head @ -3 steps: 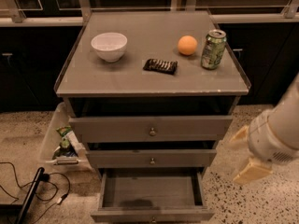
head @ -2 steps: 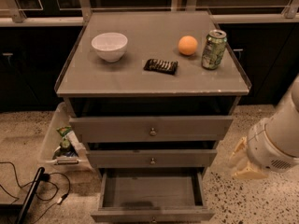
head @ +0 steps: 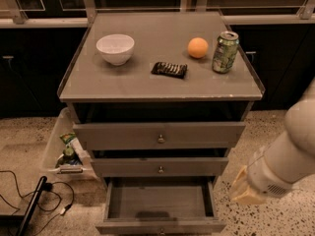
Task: Close bottom drawer
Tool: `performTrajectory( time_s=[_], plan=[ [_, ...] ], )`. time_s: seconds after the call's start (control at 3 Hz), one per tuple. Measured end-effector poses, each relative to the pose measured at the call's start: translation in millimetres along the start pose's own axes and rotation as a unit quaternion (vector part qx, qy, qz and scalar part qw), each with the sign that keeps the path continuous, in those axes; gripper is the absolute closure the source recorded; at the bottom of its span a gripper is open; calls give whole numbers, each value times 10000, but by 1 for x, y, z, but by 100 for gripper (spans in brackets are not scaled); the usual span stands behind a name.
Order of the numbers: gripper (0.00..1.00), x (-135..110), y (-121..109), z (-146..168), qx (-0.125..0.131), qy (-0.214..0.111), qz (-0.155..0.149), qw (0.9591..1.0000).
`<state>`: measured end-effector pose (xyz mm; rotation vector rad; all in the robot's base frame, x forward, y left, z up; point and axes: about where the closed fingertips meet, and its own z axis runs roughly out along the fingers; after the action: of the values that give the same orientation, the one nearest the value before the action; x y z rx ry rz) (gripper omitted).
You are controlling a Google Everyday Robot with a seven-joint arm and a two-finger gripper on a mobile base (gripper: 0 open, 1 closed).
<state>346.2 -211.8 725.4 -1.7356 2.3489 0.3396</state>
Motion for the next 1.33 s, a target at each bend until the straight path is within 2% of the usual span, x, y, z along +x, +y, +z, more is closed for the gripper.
performTrajectory(
  time_s=[0.33, 0.67, 1.0, 1.33],
  plan=[
    [100, 23, 19, 107, -652, -105, 420, 9969],
    [100, 48, 18, 201, -871, -306, 674, 9935],
    [100, 48, 18, 201, -871, -306, 674, 9934],
    [100, 53, 27, 234, -976, -361, 827, 9911]
  ],
)
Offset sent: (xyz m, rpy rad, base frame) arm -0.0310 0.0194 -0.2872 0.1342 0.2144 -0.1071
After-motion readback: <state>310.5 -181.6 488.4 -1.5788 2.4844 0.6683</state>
